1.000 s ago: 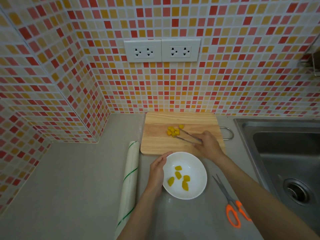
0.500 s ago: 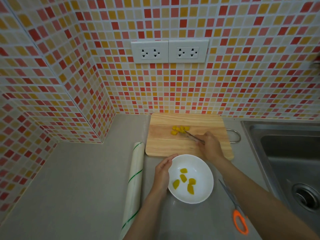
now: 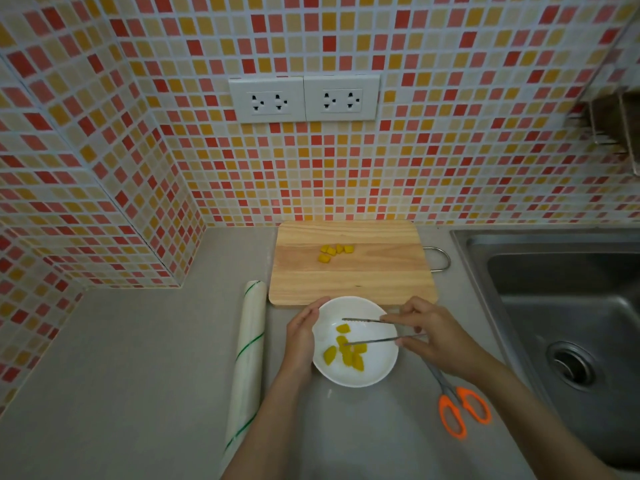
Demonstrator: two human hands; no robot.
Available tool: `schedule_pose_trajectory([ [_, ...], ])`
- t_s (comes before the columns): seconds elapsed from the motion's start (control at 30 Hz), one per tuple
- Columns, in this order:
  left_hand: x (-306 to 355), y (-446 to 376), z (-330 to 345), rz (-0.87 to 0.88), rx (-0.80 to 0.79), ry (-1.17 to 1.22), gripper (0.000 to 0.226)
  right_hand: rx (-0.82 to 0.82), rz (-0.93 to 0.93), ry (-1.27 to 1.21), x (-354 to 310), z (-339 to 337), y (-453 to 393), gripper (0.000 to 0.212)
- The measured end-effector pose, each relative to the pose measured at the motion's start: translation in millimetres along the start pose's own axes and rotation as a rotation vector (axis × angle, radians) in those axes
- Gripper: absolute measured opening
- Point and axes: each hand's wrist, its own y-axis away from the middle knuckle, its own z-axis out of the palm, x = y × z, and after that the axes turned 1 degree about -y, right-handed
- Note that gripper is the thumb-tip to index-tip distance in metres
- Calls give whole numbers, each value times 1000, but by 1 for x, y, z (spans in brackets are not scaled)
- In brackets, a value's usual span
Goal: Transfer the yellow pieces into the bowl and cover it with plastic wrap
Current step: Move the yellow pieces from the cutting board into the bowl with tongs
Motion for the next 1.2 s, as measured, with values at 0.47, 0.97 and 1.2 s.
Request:
schedule_pose_trajectory([
  [0.47, 1, 3, -1, -2, 23, -13, 26, 236, 405, 147, 36, 0, -115, 33],
  [0.97, 4, 3, -3, -14, 14, -30, 25, 211, 392, 185, 42, 30, -161, 26],
  [1.2, 6, 2, -2, 27, 4, -62, 26, 274, 278, -15, 35, 30, -104, 29],
])
